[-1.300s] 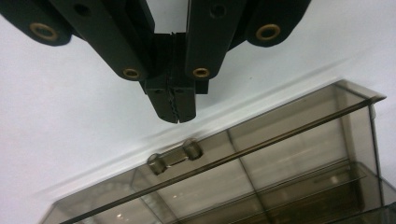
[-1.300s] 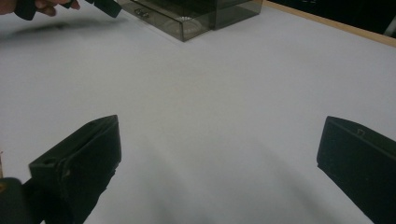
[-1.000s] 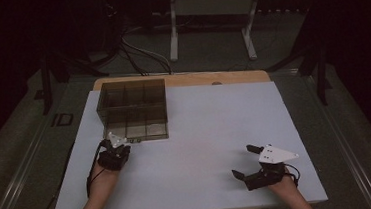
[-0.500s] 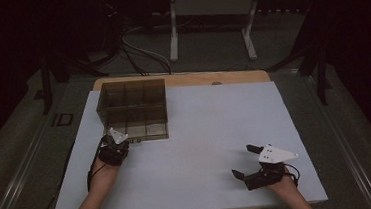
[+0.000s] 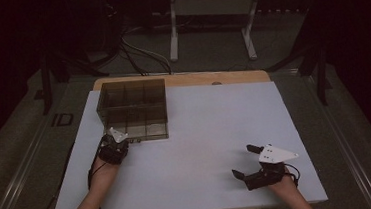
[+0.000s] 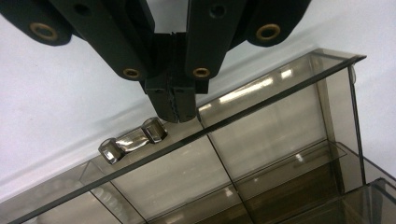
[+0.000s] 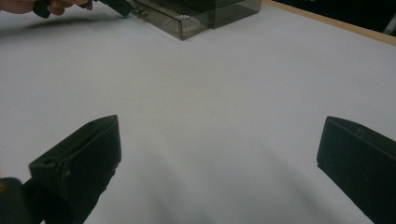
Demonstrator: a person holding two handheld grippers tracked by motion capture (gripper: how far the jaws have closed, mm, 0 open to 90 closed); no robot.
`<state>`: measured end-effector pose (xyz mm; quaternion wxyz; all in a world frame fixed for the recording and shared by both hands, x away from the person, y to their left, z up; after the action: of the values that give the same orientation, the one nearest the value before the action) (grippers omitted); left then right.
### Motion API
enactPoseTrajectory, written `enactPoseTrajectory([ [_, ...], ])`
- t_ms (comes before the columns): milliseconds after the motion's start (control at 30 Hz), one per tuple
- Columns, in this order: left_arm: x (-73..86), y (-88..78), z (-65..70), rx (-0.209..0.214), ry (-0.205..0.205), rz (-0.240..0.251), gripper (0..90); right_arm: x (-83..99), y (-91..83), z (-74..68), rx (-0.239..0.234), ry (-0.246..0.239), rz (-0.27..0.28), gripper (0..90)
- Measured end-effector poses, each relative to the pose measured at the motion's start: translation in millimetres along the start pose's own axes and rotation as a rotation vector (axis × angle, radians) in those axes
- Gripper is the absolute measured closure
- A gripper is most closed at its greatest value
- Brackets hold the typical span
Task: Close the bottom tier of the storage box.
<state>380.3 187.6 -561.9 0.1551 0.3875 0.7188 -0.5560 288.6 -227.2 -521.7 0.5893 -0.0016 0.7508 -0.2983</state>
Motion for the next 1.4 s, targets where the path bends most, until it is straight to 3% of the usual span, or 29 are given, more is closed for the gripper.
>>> enactPoseTrajectory([
  [133,-1.9,0.9,2.7,-0.007,0.021,0.007,90.0,0.0,-0.2,0.1,0.000,-0.001,0.001,0.0],
  [1400,-12.0,12.1,-0.5,0.002,-0.002,-0.014,90.0,-0.2,-0.1,0.2,-0.001,-0.002,0.004,0.0],
])
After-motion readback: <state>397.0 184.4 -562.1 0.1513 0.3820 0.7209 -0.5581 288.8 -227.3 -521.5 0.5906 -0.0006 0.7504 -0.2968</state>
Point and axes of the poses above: each handheld gripper's, and its own axes: y roughly forward along the jaws, x roughly out of its underside, z roughly to its right, the point moved 6 cm from there along y, roughly forward along the jaws, and after that the axes turned 15 degrees about -x, right-handed, at the moved point
